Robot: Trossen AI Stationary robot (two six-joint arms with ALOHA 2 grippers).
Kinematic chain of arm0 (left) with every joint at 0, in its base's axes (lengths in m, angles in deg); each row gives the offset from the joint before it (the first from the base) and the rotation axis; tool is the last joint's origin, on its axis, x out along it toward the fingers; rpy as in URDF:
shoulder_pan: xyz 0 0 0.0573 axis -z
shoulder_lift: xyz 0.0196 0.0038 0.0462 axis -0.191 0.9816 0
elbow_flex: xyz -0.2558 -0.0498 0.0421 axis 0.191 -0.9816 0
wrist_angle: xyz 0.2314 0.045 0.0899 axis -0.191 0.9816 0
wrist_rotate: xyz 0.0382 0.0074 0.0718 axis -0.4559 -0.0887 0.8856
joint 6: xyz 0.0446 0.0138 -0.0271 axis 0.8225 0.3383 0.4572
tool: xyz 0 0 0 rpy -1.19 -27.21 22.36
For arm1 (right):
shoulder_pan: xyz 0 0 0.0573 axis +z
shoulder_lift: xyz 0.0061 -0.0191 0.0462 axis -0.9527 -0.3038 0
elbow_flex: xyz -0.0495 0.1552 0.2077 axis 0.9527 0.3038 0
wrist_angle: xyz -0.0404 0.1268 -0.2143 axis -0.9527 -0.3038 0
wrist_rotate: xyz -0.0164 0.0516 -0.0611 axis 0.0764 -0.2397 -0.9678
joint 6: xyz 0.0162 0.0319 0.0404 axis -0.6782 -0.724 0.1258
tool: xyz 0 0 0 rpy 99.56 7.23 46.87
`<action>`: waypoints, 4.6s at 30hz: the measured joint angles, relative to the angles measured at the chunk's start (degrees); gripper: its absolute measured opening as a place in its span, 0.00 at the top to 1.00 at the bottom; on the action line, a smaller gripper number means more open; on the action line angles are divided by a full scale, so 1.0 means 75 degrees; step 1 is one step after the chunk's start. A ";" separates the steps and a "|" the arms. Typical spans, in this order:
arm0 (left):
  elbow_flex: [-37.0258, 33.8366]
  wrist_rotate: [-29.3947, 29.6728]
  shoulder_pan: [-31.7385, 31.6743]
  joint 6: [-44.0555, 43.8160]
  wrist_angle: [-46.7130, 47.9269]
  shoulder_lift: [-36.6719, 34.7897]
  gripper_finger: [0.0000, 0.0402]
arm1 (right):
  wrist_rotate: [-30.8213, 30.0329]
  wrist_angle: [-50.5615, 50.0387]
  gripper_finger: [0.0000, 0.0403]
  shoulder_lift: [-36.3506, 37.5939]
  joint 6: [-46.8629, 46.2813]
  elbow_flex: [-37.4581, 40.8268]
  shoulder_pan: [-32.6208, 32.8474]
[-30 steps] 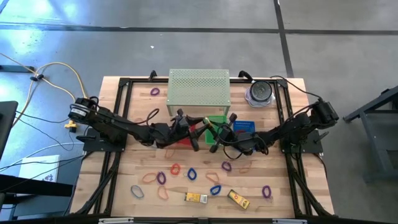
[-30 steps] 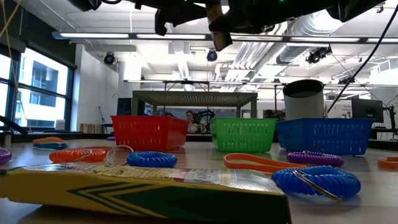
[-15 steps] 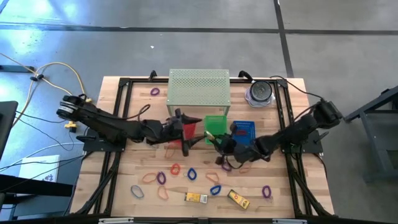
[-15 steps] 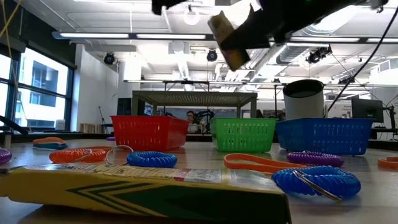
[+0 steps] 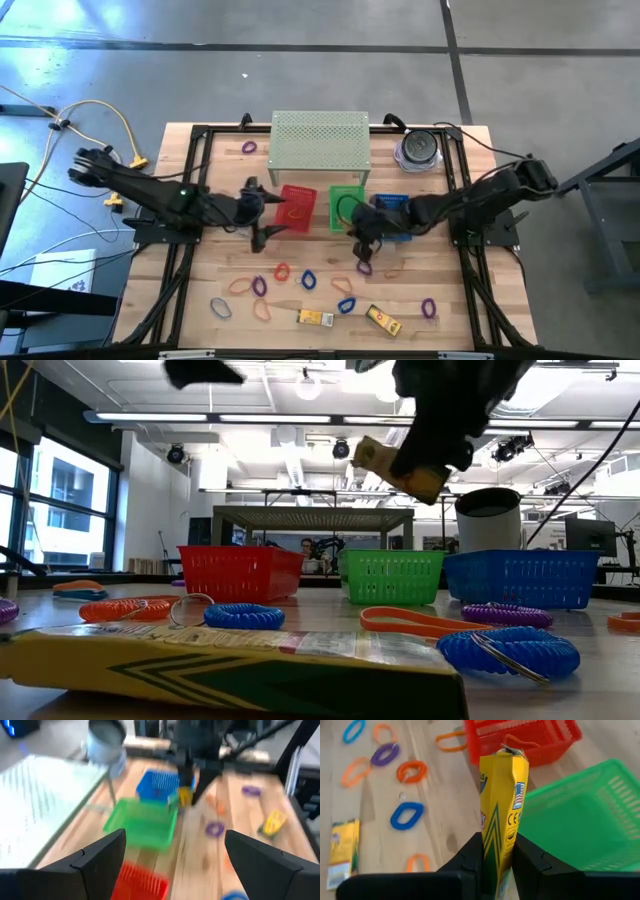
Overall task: Pick & Place Office Desk Supplies
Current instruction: Put the left yellow crayon box into the green bin, then put the orange rubber band into the red bin
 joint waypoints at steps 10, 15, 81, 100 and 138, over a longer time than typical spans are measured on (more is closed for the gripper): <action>-0.0021 0.0026 0.0026 -0.0767 0.1635 -0.0641 0.18 | 0.0703 -0.0211 0.85 -0.0170 -0.1168 0.0000 -0.1442; -0.0023 -0.0025 0.0034 -0.0832 0.1790 -0.0356 0.18 | 0.0549 -0.0275 0.85 -0.0499 -0.1727 -0.0003 -0.1646; -0.0041 -0.1023 0.0947 -0.1965 0.1689 0.0211 0.18 | 0.1598 -0.2570 0.65 0.1045 -0.2091 0.0003 0.2520; -0.0044 -0.1046 0.1224 -0.2183 0.1531 0.0313 0.18 | 0.1127 -0.3061 0.65 -0.1505 -0.1145 0.0003 0.3114; -0.0041 -0.0938 0.1218 -0.1448 0.1523 0.1315 0.20 | 0.1195 -0.2780 0.97 -0.2486 -0.0432 -0.0022 0.2691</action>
